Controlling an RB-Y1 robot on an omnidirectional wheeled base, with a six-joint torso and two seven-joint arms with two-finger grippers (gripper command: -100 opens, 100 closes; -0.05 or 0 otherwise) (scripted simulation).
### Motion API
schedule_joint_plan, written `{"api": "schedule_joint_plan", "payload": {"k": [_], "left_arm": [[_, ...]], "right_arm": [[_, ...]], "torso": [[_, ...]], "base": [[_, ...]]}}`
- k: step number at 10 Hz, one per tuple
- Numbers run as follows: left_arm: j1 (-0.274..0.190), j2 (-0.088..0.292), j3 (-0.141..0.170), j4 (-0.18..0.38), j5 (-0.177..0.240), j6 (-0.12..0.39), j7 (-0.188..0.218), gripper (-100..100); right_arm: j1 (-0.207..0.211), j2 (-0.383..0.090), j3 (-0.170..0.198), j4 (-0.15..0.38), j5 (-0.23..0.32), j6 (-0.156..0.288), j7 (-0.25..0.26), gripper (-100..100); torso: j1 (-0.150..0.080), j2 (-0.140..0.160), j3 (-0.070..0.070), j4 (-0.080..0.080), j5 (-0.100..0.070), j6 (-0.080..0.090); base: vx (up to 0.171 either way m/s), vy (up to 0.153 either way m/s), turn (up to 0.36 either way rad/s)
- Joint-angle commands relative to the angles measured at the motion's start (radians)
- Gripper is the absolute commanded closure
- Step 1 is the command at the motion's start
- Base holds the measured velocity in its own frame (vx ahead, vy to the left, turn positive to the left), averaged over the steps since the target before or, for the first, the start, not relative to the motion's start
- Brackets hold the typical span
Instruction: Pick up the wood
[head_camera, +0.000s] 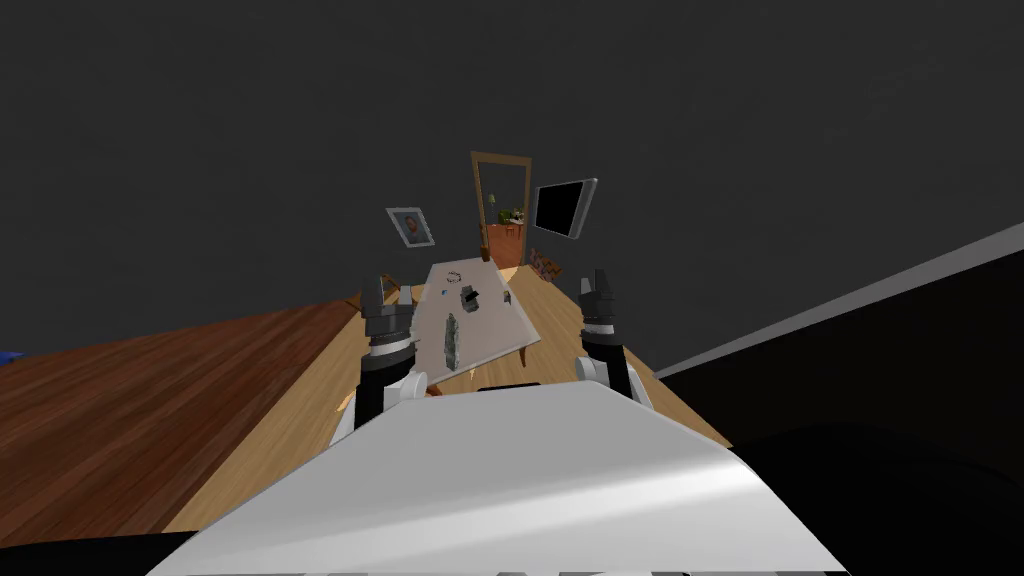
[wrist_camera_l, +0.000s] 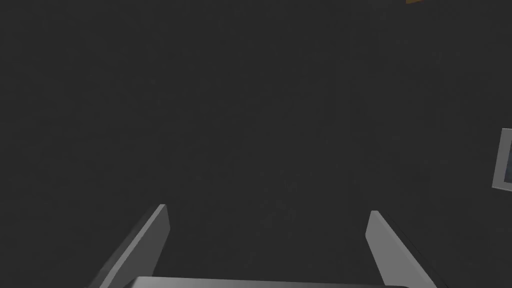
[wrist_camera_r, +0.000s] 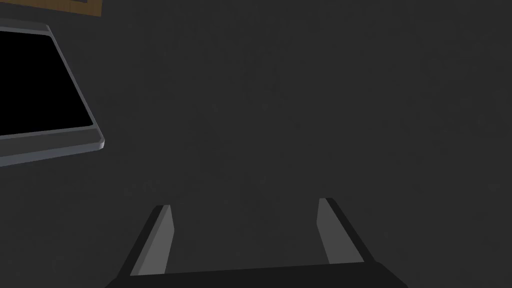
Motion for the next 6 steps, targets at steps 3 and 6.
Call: {"api": "schedule_joint_plan", "payload": {"k": [3,6], "left_arm": [[-0.010,0.085,-0.012,0.021,0.073,0.059,-0.023,-100],[-0.022,0.169,-0.024,0.044,0.154,0.123,-0.048,-100]], "right_arm": [[0.000,0.000,0.000,0.000,0.000,0.000,0.000,0],[0.000,0.000,0.000,0.000,0.000,0.000,0.000,0]], "torso": [[0.010,0.004,0.002,0.001,0.002,0.000],[0.009,0.004,0.002,0.001,0.002,0.000]], "base": [[-0.059,0.134,-0.157],[-0.061,0.117,-0.184]]}}
